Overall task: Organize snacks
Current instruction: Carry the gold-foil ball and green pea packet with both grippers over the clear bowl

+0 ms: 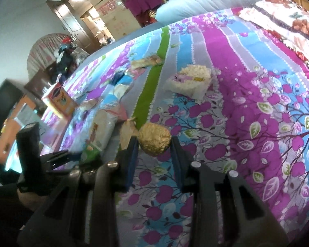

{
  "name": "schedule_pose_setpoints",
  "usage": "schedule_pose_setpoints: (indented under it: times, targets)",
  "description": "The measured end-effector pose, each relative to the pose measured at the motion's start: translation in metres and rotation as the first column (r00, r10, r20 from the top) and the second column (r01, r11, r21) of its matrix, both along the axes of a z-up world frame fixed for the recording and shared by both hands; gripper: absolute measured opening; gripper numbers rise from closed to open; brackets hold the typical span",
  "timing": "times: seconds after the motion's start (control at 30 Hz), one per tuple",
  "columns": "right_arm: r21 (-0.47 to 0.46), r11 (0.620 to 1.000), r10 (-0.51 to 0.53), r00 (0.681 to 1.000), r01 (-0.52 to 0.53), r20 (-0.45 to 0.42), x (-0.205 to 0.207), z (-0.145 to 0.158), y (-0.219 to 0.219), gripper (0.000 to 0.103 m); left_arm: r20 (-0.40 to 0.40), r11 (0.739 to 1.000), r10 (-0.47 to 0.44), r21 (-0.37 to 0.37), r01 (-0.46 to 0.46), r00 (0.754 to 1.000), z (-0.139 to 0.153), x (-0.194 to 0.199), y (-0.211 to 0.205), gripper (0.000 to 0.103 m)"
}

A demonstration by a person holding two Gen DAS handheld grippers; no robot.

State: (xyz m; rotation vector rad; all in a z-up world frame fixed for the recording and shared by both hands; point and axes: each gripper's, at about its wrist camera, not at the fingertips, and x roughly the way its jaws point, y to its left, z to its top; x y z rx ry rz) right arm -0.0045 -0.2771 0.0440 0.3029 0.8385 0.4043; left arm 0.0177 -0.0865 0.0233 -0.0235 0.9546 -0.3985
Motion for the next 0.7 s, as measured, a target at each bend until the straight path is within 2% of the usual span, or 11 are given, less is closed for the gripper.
schedule_pose_setpoints:
  times: [0.07, 0.17, 0.27, 0.33, 0.47, 0.5, 0.57, 0.6, 0.63, 0.67, 0.7]
  targets:
    - [-0.004, 1.000, 0.000, 1.000, 0.000, 0.011, -0.003, 0.007, 0.004, 0.032, 0.023, 1.000, 0.011, 0.008, -0.011, 1.000, 0.012, -0.004, 0.004, 0.041]
    - [-0.010, 1.000, 0.012, 0.999, -0.011, 0.033, -0.007, 0.022, 0.014, 0.032, 0.099, 0.999, 0.042, -0.001, -0.042, 0.994, 0.048, -0.016, 0.019, 0.040]
    - [-0.025, 0.998, 0.057, 0.995, -0.055, 0.081, -0.009, 0.051, 0.035, 0.032, 0.225, 0.994, 0.110, -0.006, -0.111, 0.968, 0.101, -0.032, 0.049, 0.040]
    - [-0.039, 0.994, 0.107, 0.987, -0.103, 0.122, -0.010, 0.074, 0.057, 0.032, 0.329, 0.984, 0.165, 0.002, -0.176, 0.930, 0.142, -0.049, 0.079, 0.040]
    - [-0.075, 0.972, 0.233, 0.950, -0.222, 0.210, -0.014, 0.120, 0.117, 0.032, 0.483, 0.948, 0.273, 0.013, -0.319, 0.832, 0.210, -0.084, 0.138, 0.040]
    - [-0.083, 0.964, 0.266, 0.936, -0.253, 0.232, -0.017, 0.132, 0.135, 0.032, 0.530, 0.928, 0.312, 0.010, -0.373, 0.789, 0.230, -0.097, 0.161, 0.040]
    - [-0.097, 0.944, 0.330, 0.904, -0.315, 0.273, -0.020, 0.154, 0.172, 0.032, 0.587, 0.892, 0.368, -0.003, -0.453, 0.721, 0.256, -0.117, 0.196, 0.040]
    - [-0.104, 0.930, 0.366, 0.883, -0.351, 0.295, -0.022, 0.168, 0.196, 0.032, 0.602, 0.878, 0.386, -0.007, -0.479, 0.699, 0.263, -0.123, 0.206, 0.040]
    - [-0.109, 0.920, 0.390, 0.868, -0.376, 0.306, -0.023, 0.175, 0.212, 0.032, 0.624, 0.851, 0.418, -0.015, -0.524, 0.660, 0.274, -0.134, 0.226, 0.040]
    - [-0.113, 0.910, 0.413, 0.853, -0.399, 0.318, -0.024, 0.184, 0.229, 0.032, 0.639, 0.834, 0.437, -0.023, -0.551, 0.633, 0.281, -0.141, 0.239, 0.040]
    - [-0.115, 0.898, 0.438, 0.837, -0.425, 0.328, -0.026, 0.191, 0.247, 0.032, 0.664, 0.805, 0.460, -0.032, -0.592, 0.590, 0.290, -0.154, 0.258, 0.040]
